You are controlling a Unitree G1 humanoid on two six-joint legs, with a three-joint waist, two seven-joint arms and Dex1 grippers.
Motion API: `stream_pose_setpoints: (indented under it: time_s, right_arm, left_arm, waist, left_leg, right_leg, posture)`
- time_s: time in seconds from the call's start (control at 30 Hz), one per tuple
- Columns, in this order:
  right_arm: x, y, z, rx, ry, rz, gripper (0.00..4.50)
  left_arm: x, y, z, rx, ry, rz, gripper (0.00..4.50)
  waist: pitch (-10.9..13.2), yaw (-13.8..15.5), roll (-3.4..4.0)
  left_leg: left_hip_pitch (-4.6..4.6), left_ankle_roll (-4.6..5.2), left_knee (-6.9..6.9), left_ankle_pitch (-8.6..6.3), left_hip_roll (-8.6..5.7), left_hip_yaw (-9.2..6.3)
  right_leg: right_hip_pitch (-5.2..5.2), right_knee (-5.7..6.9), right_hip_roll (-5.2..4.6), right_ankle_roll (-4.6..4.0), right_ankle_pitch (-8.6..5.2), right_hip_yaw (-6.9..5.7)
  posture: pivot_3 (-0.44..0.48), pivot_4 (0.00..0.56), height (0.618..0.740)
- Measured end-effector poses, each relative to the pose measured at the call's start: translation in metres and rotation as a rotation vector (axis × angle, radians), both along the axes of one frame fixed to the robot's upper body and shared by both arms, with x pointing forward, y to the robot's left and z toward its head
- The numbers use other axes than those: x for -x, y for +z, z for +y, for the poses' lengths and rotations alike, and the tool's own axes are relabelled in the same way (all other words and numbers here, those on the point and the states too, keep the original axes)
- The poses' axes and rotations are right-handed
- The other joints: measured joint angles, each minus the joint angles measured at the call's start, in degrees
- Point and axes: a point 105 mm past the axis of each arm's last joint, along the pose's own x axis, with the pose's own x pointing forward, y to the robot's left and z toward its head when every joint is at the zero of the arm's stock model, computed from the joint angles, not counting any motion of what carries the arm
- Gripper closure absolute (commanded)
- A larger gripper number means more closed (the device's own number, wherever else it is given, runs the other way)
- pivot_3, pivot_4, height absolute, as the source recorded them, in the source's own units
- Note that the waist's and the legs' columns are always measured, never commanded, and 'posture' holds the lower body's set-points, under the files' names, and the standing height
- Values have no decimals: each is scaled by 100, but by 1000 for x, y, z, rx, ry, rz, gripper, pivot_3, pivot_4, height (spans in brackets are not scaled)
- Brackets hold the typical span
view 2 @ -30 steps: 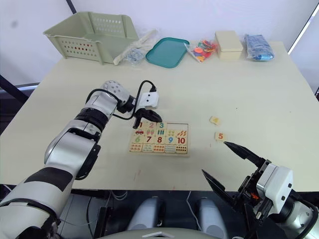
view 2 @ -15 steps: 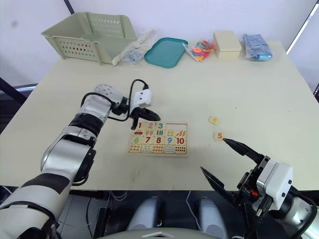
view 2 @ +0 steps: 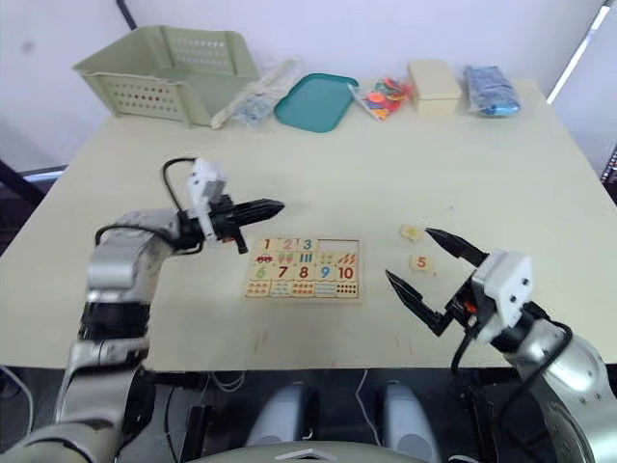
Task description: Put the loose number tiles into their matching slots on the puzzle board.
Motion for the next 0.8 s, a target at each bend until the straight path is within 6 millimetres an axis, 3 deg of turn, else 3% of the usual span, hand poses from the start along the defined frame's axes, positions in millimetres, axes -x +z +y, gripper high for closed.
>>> stream_pose_setpoints:
  time_s: [0.13, 0.33, 0.4, 0.47, 0.57, 0.7, 0.73, 0.8]
  right_arm:
    - [-1, -22, -15, 36, 59, 128, 0]
    - [-4, -29, -29, -9, 72, 178, 0]
    - [-7, -34, -39, -39, 39, 195, 0]
    - [-7, -38, -44, -40, 28, 208, 0]
    - [1, -45, -60, -43, 21, 235, 0]
    - [10, -52, -80, -26, 9, 256, 0]
    - [13, -53, -85, -21, 2, 262, 0]
    - [16, -57, -91, -9, -2, 276, 0]
  left_arm:
    - [19, -10, 11, 85, 154, -12, 4426]
    - [40, -10, 21, 138, 232, -59, 4426]
    - [64, -28, 40, 153, 315, -24, 4426]
    - [69, -32, 46, 154, 336, -14, 4426]
    - [92, -40, 60, 178, 358, 17, 3205]
    - [113, -45, 72, 153, 352, 41, 1264]
    - [118, -46, 75, 140, 351, 43, 596]
    - [124, -50, 78, 126, 348, 53, 98]
  waist:
    - [0, 75, -2]
    - [0, 78, -1]
    - [-2, 21, 0]
    - [-1, 23, 0]
    - [-1, 41, 0]
    - [-3, 43, 1]
    - [-3, 37, 2]
    - [-4, 33, 3]
  left_leg:
    - [-6, 0, 2, 0, -6, 4]
    - [-1, 0, 1, 0, -6, 5]
    - [5, 0, -8, 0, -2, 5]
    - [4, 0, -8, 0, -3, 9]
    - [3, 1, -7, 0, -4, 21]
    - [5, 1, -9, -1, -4, 22]
    - [5, 1, -10, -1, -4, 23]
    - [6, 1, -11, -1, -4, 24]
  right_leg:
    - [2, -3, -8, 0, 0, -12]
    - [3, -3, -7, 0, 0, -5]
    - [2, -3, -3, -1, 0, -2]
    - [2, -4, -3, -1, 0, -4]
    - [4, -10, -7, -1, 0, -6]
    - [5, -12, -5, -1, -1, -8]
    - [5, -14, -5, -1, -1, -7]
    - [5, -15, -5, -1, -1, -6]
  posture:
    - [0, 150, 740]
    - [0, 150, 740]
    - [0, 150, 740]
    - [0, 150, 740]
    - [0, 150, 740]
    - [0, 150, 740]
    - [0, 150, 740]
    - [0, 150, 740]
